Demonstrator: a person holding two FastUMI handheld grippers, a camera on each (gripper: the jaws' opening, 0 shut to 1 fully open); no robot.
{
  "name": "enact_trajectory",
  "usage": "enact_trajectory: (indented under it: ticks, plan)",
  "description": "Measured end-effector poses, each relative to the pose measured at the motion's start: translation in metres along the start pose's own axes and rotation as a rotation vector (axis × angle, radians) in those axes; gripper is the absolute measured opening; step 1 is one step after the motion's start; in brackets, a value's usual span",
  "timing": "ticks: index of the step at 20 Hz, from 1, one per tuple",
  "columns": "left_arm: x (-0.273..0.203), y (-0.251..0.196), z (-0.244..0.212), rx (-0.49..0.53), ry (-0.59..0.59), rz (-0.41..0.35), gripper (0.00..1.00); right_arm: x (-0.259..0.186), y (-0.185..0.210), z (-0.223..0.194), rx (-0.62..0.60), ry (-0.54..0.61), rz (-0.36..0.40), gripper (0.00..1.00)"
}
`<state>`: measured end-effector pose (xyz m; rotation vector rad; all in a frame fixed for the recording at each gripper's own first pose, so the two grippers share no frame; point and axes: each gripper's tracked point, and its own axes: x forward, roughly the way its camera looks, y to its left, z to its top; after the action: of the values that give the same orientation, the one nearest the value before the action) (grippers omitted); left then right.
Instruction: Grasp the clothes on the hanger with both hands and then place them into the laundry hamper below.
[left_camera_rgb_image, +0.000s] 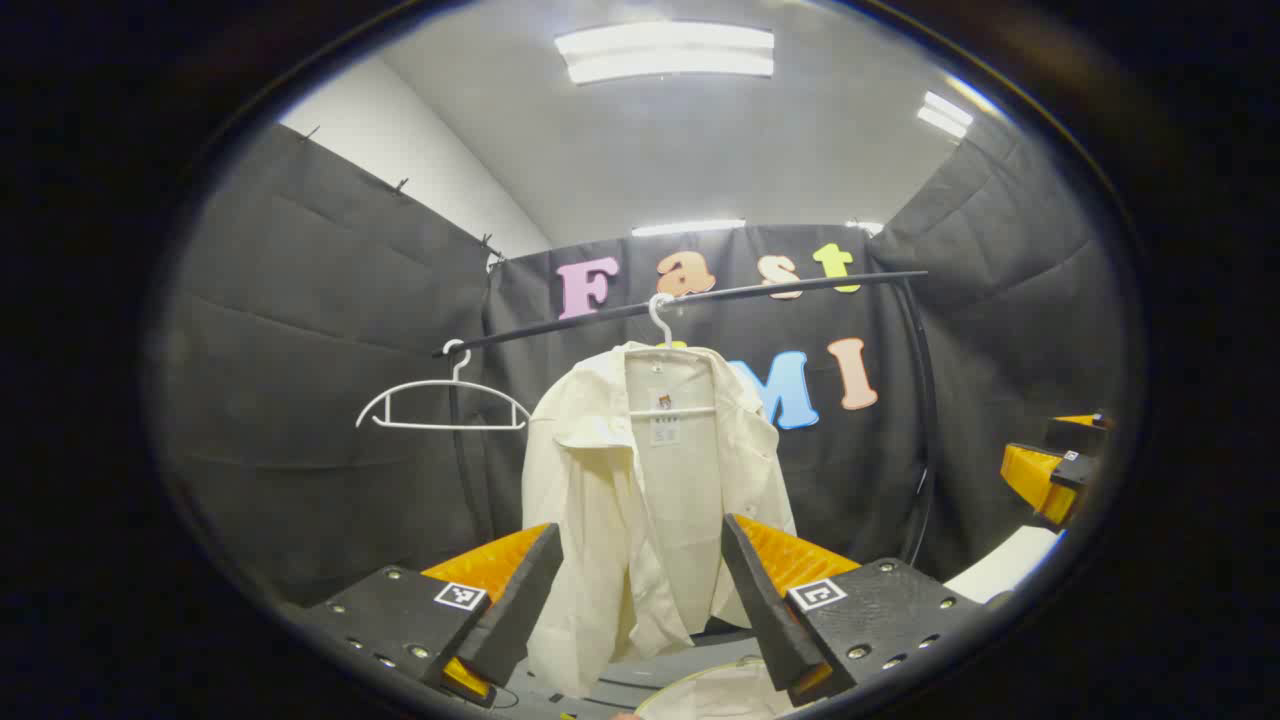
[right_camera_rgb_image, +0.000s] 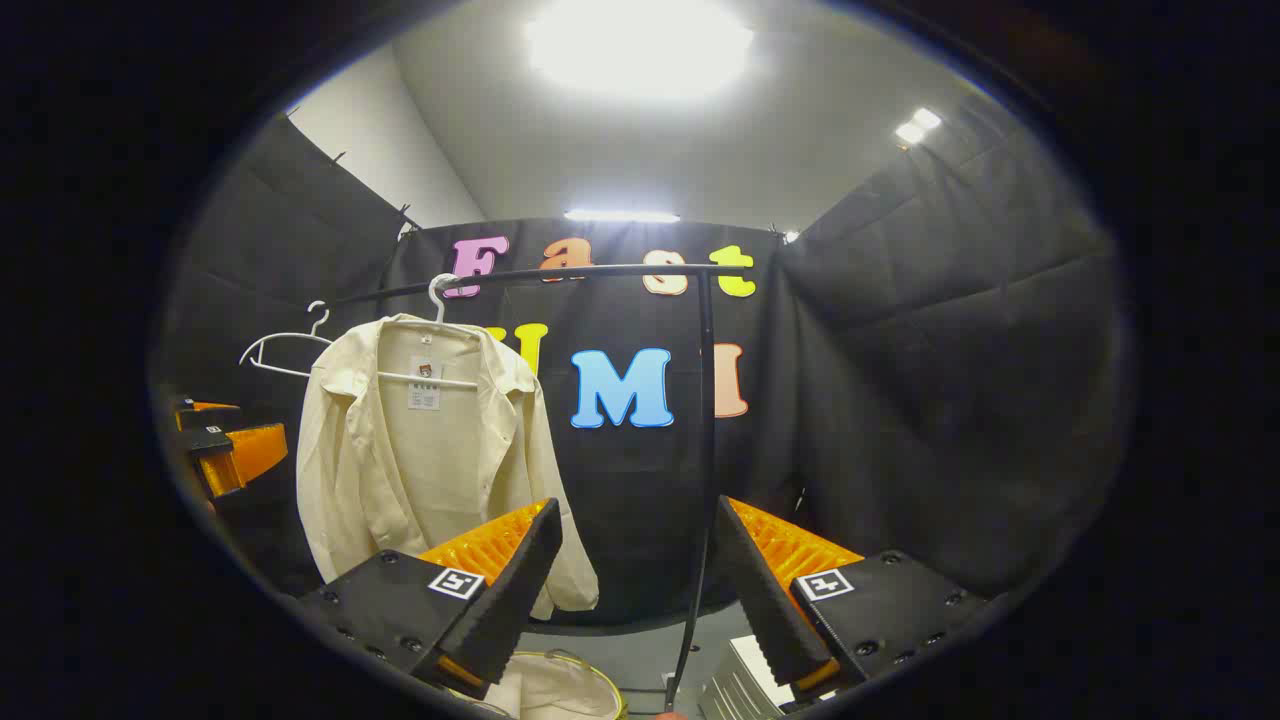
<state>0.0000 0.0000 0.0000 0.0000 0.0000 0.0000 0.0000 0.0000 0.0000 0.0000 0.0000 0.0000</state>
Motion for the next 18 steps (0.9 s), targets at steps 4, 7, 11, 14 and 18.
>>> enact_trajectory:
  ticks: [4,7,11,14,18]
  plan:
    - [0.008,-0.003,0.001,0.006,-0.014,-0.011,0.93,0.004,0.004,-0.001,0.002,-0.003,0.000,0.98]
    - [0.009,-0.004,0.001,0.008,-0.013,-0.011,0.92,0.005,0.004,0.000,0.006,-0.007,-0.002,0.98]
    - [0.011,-0.001,-0.001,0.017,-0.015,-0.007,0.92,0.006,0.006,-0.003,-0.001,0.000,-0.001,0.98]
    - [0.013,-0.001,-0.001,0.013,-0.011,-0.010,0.92,0.009,0.010,-0.003,0.004,0.000,0.006,0.98]
    - [0.018,0.006,-0.002,0.015,-0.011,-0.005,0.93,0.013,0.022,-0.003,0.001,0.005,0.020,0.98]
